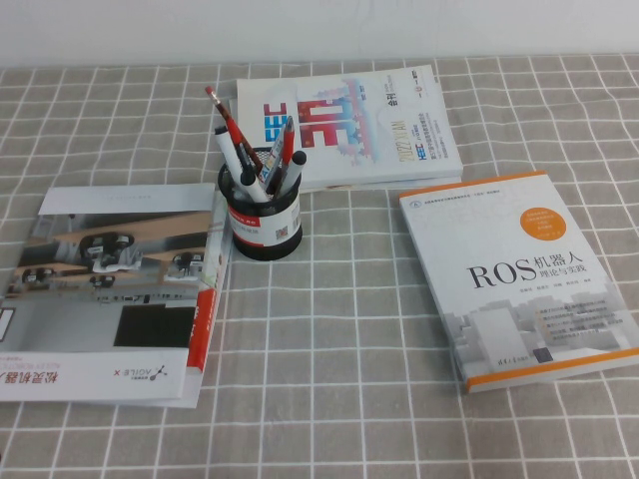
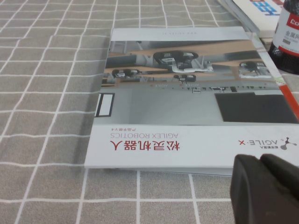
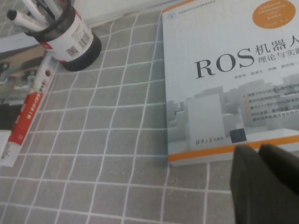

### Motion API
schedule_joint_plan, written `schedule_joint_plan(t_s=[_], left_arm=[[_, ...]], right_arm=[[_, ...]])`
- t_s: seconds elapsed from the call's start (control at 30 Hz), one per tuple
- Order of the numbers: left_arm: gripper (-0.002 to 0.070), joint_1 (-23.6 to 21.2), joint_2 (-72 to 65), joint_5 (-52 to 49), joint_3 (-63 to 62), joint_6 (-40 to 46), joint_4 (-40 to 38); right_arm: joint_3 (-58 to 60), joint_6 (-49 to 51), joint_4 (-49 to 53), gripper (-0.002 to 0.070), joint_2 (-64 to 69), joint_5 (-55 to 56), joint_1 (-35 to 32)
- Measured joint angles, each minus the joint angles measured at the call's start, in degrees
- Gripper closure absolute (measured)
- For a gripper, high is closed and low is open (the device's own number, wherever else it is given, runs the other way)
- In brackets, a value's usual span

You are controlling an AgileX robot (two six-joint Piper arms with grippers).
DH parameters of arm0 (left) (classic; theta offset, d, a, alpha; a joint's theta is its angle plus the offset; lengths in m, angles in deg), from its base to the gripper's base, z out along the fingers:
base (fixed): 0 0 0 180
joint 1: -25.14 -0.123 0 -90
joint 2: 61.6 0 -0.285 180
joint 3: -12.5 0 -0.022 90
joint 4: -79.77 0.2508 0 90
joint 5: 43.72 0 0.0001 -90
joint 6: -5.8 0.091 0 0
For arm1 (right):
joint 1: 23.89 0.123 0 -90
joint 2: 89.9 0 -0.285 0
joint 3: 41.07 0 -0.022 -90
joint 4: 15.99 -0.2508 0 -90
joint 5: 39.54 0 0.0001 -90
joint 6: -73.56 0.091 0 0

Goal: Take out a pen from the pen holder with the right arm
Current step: 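Take a marker out of the pen holder and lay it on the table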

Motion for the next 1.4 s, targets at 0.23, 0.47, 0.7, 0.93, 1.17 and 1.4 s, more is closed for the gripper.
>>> schedule_joint_plan(t_s=[0.23,0.47,0.7,0.93,1.17,1.4], left_arm=[[0.0678,0.0,0.0,0.0,0.0,0.0,0.0],[0.0678,0.0,0.0,0.0,0.0,0.0,0.0],[0.0678,0.0,0.0,0.0,0.0,0.0,0.0],[0.0678,0.0,0.0,0.0,0.0,0.0,0.0],[0.0678,0.0,0.0,0.0,0.0,0.0,0.0],[0.0678,0.0,0.0,0.0,0.0,0.0,0.0]], right_arm=[[-7.3,-10.8,-3.6,0.0689,13.3,-2.9,0.0],[-13.9,-19.4,-11.2,0.0688,24.1,-1.5,3.5],[-20.9,-20.2,-11.7,0.0688,33.8,8.0,18.9],[-26.1,-23.3,-10.7,0.0689,44.7,19.4,34.8],[-28.6,-35.2,-11.7,0.0688,52.8,33.7,45.9],[-28.7,-27.0,2.0,0.0632,57.9,49.6,47.4]])
